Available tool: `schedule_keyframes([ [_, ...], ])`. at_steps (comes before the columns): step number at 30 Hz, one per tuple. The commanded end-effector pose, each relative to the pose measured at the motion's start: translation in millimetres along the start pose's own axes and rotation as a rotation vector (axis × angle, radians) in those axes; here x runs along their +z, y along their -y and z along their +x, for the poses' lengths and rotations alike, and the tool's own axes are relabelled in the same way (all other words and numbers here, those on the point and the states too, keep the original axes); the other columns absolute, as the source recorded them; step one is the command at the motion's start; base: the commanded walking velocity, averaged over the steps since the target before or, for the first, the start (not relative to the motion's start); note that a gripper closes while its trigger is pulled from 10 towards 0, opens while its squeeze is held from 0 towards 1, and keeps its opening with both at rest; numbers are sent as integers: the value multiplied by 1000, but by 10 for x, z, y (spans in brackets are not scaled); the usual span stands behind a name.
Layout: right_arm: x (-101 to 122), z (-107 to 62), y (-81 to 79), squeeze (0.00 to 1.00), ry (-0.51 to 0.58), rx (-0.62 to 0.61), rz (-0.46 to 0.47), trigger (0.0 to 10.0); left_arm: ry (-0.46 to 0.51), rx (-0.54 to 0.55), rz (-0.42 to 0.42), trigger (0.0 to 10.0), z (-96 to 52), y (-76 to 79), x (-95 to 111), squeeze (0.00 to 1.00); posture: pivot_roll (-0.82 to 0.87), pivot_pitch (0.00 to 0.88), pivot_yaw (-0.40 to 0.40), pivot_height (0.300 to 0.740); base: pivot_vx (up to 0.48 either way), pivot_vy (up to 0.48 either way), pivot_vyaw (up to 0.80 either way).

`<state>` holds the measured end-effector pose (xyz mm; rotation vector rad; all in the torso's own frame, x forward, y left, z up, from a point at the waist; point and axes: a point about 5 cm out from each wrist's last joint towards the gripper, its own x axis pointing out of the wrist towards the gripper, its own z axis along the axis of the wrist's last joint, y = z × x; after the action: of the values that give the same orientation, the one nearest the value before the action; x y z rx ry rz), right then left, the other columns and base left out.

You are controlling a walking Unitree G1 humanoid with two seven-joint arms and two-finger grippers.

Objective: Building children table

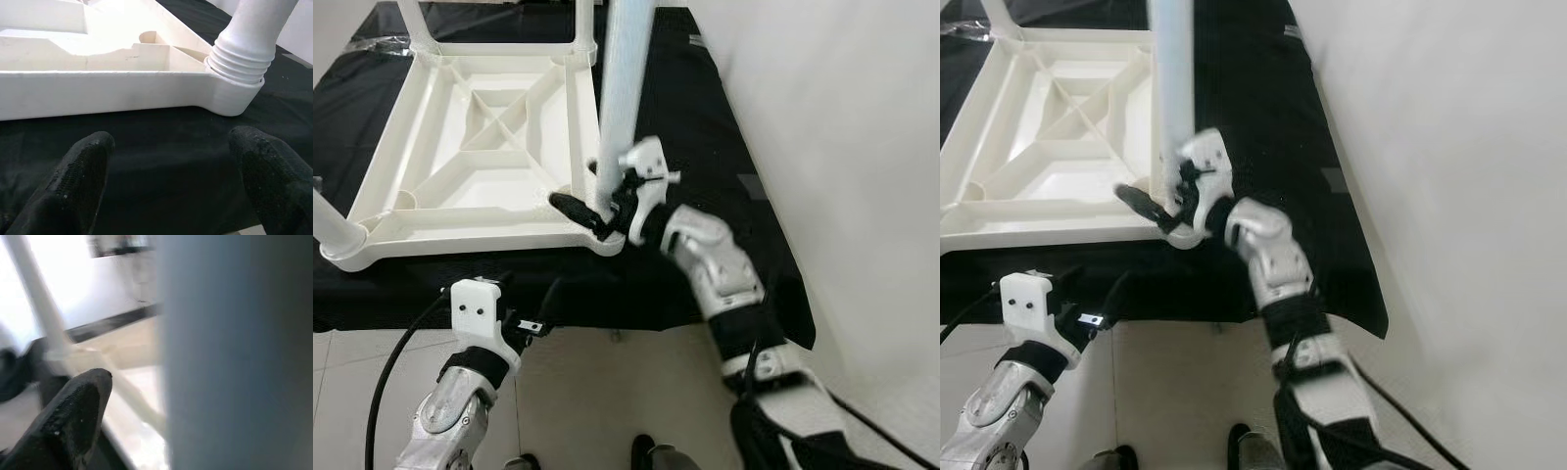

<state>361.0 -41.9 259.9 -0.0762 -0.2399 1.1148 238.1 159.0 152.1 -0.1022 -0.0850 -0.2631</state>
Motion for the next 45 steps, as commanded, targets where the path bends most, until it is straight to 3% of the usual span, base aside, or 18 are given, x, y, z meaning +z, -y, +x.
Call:
schedule_keyframes([
  [1,-95,15,-67,0,-19,143,22,10000,-24,3,10,10000,-40,-5,-49,0,74,256,-84,740,0,0,0],
  [7,-96,13,-33,0,-48,306,30,10000,-22,4,10,10000,-61,1,-34,0,91,279,-83,740,0,0,0],
  [8,-104,13,-22,0,-59,337,46,2745,-23,5,11,10000,-70,2,-29,0,102,280,-81,740,0,0,0],
  [9,-111,9,-9,0,-68,364,67,0,-23,5,11,10000,-79,6,-25,0,114,290,-81,740,0,0,0],
  [26,-146,-22,102,0,-94,381,73,0,-24,7,7,10000,-123,32,-6,0,116,310,-89,740,0,0,0],
  [28,-900,-213,-389,0,-295,-280,150,0,-23,8,4,10000,-168,29,24,0,87,344,-93,740,0,0,0],
  [29,-900,-213,-389,0,-295,-280,150,0,-23,8,4,10000,-168,29,24,0,87,344,-93,740,0,0,0],
  [30,-1000,-377,-586,0,-348,-502,156,0,-23,7,3,10000,-175,27,36,0,85,347,-87,740,0,0,0],
  [31,-1000,-377,-586,0,-348,-502,156,0,-23,7,3,10000,-175,27,36,0,85,347,-87,740,0,0,0],
  [32,-1029,-395,-716,0,-371,-594,156,0,-23,1,2,10000,-171,33,38,0,80,353,-87,740,0,0,0],
  [33,-1002,-260,-713,0,-346,-569,153,0,-25,-6,1,10000,-154,37,31,0,81,333,-78,740,0,0,0],
  [34,-1002,-260,-713,0,-346,-569,153,0,-25,-6,1,10000,-154,37,31,0,81,333,-78,740,0,0,0],
  [38,-896,82,-526,0,-276,-504,125,118,-30,-17,-2,10000,-102,37,-3,0,84,304,-75,740,0,0,0],
  [39,-896,82,-526,0,-276,-504,125,118,-30,-17,-2,10000,-102,37,-3,0,84,304,-75,740,0,0,0],
  [40,-846,188,-449,0,-259,-478,127,9882,-30,-16,-1,10000,-86,31,-13,0,85,299,-78,740,0,0,0],
  [43,-800,268,-390,0,-240,-457,139,10000,-30,-13,1,10000,-75,26,-21,0,84,293,-81,740,0,0,0],
  [44,-693,351,-346,0,-180,-388,146,10000,-28,-6,5,10000,-66,18,-27,0,84,281,-87,740,0,0,0],
  [45,-559,409,-320,1000,-104,-286,156,10000,-26,0,8,10000,-58,10,-35,0,77,265,-89,740,0,0,0],
])
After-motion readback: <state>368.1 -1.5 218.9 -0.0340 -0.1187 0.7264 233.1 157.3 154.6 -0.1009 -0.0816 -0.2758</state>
